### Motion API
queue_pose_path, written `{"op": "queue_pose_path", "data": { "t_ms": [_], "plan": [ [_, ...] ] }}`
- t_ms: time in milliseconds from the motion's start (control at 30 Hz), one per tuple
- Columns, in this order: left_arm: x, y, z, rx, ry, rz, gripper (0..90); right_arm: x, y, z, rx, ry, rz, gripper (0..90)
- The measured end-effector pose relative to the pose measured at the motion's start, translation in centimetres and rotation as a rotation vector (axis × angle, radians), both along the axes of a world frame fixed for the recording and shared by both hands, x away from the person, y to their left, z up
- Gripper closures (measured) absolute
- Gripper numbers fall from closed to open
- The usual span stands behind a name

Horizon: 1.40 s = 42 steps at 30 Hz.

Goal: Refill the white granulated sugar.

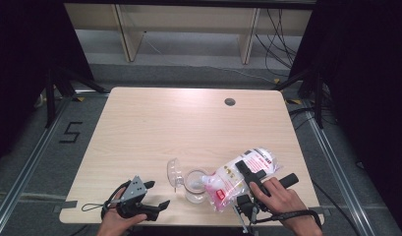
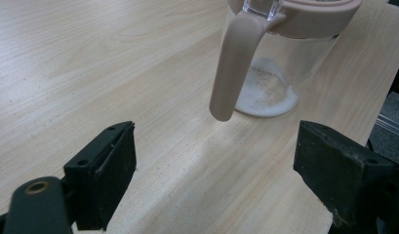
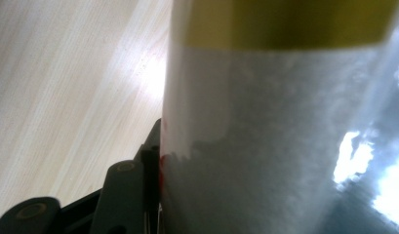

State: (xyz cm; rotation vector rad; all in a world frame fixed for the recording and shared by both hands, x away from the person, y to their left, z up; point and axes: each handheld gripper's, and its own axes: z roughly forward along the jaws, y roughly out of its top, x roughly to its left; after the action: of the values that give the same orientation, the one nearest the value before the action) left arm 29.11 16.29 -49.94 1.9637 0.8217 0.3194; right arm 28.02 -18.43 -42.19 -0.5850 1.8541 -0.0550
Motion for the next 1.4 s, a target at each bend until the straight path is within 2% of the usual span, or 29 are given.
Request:
{"op": "queue_pose_path", "data": {
  "t_ms": [167,300,333,400,467,633,667,700,733,767,800,833,867,1167,1233,1267,1333,1367,1400],
  "plan": [
    [-0.01,0.0,0.0,-0.002,0.0,0.0,15.4,-0.04,-0.06,0.0,0.013,0.002,-0.005,51.7],
    [-0.01,0.0,0.01,0.001,0.0,-0.002,15.4,0.0,-0.06,0.04,0.003,-0.005,0.0,51.7],
    [-0.04,-0.06,0.0,-0.009,0.001,-0.001,15.4,0.08,0.05,0.18,-0.017,-0.009,0.015,51.7],
    [-0.05,-0.06,0.04,-0.008,-0.003,-0.001,15.4,0.09,0.01,0.07,-0.013,-0.005,0.014,51.7],
    [0.06,0.09,0.08,0.011,-0.011,-0.012,15.4,-0.04,0.0,0.0,-0.011,-0.006,-0.004,51.7],
    [-0.07,-0.07,0.05,-0.01,-0.002,-0.001,15.4,-0.03,0.04,-0.04,-0.007,-0.005,0.002,51.8],
    [-0.01,0.04,0.12,0.004,-0.013,-0.013,15.4,-0.02,0.07,-0.06,-0.011,-0.009,0.005,51.8],
    [-0.14,-0.06,0.08,-0.012,0.005,0.005,15.3,-0.02,0.1,0.14,-0.041,-0.019,0.007,51.8],
    [-0.14,-0.06,0.08,-0.012,0.005,0.005,15.4,-0.02,0.1,0.14,-0.041,-0.019,0.007,51.8],
    [-0.11,-0.03,0.09,-0.011,0.004,0.004,15.4,-0.03,0.08,-0.05,-0.012,-0.008,0.004,51.8],
    [-0.08,-0.01,0.09,-0.008,0.0,0.002,15.4,-0.03,0.08,-0.06,-0.011,-0.009,0.003,51.8],
    [-0.1,-0.03,0.08,-0.009,0.003,0.004,15.3,-0.04,0.07,-0.05,-0.015,-0.009,0.003,51.8],
    [-0.12,-0.05,0.08,-0.011,0.004,0.004,15.4,-0.04,0.08,0.14,-0.049,-0.019,0.005,51.8],
    [-0.11,-0.02,0.11,-0.002,-0.001,0.001,15.4,-0.11,0.11,0.29,-0.059,-0.027,0.009,51.9],
    [-0.1,-0.02,0.11,-0.003,0.0,0.002,15.4,-0.13,0.04,0.08,-0.021,-0.019,0.002,51.9],
    [-0.13,-0.05,0.1,-0.011,0.001,0.001,15.4,-0.08,-0.01,0.13,-0.022,-0.018,0.002,51.9],
    [-0.11,0.03,0.13,-0.001,0.0,-0.002,15.4,0.0,0.07,0.23,-0.036,-0.022,0.015,52.0],
    [-0.11,0.05,0.16,0.003,0.0,0.0,15.4,-0.01,0.06,0.43,-0.063,-0.034,0.014,51.9],
    [-0.11,0.03,0.12,-0.004,0.005,0.0,15.4,-0.01,0.05,0.46,-0.064,-0.033,0.018,52.0]
  ]
}}
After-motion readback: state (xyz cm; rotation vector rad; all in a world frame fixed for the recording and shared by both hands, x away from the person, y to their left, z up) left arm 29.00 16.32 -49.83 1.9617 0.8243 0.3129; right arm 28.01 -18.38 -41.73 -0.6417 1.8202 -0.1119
